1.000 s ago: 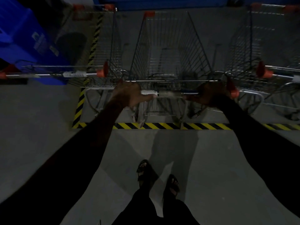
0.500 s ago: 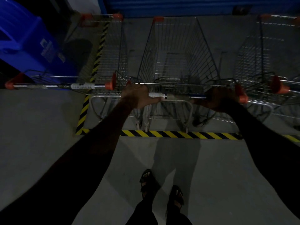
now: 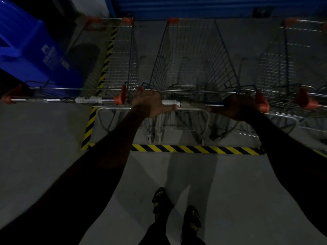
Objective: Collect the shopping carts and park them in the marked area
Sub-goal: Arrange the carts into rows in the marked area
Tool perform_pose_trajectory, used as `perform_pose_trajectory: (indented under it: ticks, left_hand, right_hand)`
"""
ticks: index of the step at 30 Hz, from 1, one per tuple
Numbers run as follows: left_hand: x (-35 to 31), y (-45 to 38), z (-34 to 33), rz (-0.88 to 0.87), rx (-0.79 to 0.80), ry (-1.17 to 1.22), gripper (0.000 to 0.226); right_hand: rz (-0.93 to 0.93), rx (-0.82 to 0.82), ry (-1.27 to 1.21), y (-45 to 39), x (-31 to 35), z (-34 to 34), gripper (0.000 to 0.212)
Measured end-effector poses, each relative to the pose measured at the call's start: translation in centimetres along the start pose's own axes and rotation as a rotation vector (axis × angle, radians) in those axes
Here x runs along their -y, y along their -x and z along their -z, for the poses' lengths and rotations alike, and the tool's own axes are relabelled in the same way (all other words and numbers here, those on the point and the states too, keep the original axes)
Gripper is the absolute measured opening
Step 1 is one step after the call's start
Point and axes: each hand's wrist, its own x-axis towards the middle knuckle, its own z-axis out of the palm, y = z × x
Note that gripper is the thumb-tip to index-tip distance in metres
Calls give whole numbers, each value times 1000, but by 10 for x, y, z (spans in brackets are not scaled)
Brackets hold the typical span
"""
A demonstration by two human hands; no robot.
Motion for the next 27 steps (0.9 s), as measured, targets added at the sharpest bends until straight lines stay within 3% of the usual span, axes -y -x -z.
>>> perform_pose_trajectory:
  ticks: [4,8,13,19,27]
  left_hand:
    - [-2,2,2,21,25,15,98]
    - [-1,1,-2,10,-7,-20,104]
    - [1,-1,-7,-14,-47,20,95]
    - [1,-9,-17,19,-75,-19,112]
    - [-3,0,-4,39,-11,16,103]
  right_hand:
    - [-3,-9,-11,1,1,1,77]
    - [-8,-40,52,-2,-4,-4,91]
    - [15,-63,57,-3,-6,-6,96]
    - [45,-114,88,-3,-9,-2,71]
    - [13,-112,68,-6,-10,-4,96]
